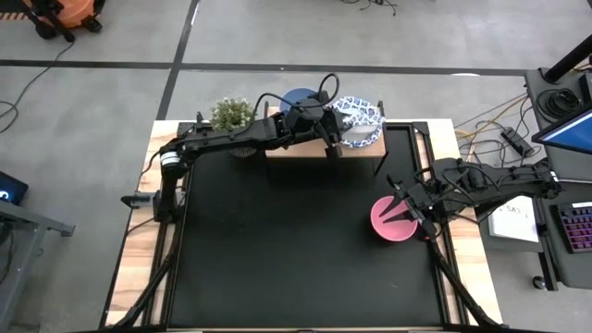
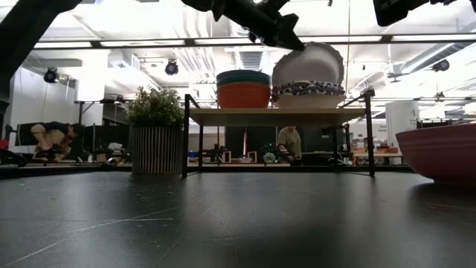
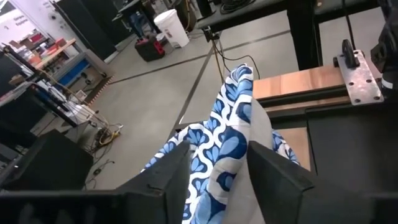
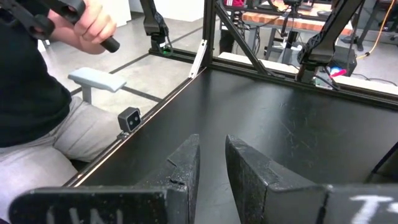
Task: Place and stack bowls onto a shelf
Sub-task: Stack the white patterned bowl on top of the white patterned bowl on the shelf
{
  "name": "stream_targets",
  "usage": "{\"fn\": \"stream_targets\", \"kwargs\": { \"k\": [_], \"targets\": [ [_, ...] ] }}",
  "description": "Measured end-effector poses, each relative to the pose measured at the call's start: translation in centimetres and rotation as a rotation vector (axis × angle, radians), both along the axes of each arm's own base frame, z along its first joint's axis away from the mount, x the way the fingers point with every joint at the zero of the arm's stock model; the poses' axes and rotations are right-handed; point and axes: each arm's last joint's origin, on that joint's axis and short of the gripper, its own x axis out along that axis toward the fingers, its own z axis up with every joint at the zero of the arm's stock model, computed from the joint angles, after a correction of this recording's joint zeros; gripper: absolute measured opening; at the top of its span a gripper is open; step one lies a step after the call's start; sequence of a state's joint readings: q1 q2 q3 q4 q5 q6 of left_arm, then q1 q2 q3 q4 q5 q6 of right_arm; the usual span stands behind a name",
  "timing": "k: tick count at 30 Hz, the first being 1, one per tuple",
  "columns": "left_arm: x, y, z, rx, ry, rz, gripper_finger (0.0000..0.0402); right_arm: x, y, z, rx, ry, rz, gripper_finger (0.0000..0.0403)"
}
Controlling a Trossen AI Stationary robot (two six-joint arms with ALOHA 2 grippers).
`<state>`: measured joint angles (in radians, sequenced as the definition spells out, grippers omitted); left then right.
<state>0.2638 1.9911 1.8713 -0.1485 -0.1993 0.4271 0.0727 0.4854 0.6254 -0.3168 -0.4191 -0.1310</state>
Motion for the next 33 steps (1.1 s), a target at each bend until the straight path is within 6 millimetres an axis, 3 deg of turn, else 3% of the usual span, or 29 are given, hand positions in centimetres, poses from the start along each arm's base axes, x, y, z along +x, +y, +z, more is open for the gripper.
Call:
{"fn": "stream_targets", "kwargs": {
  "k": [8,14,20,25,33],
  "targets": [
    [-1.8,-1.1,2.0,-0.001,0.037,-0.017,0.0173,0.0,0.0,0.0,0.024,0.010,-0.015,0.0068],
    [-4.7,-1.9,4.1,-0.048,0.117,-0.010,0.0176,0.6,-0.6,-0.2,0.059,0.038,-0.239,0.0068],
    [-7.9,-4.0,5.0,-0.225,0.230,0.026,0.0175,2.2,-0.9,-1.1,0.106,-0.033,-0.395,0.0068],
    [-10.0,-7.2,4.1,-0.392,0.382,0.063,0.0175,3.5,-1.3,-0.9,0.143,-0.166,-0.549,0.0068],
    [-12.5,-13.1,0.7,-0.343,0.358,0.031,0.0175,5.2,-1.6,-0.8,0.131,-0.084,-0.645,0.0068]
  ]
}}
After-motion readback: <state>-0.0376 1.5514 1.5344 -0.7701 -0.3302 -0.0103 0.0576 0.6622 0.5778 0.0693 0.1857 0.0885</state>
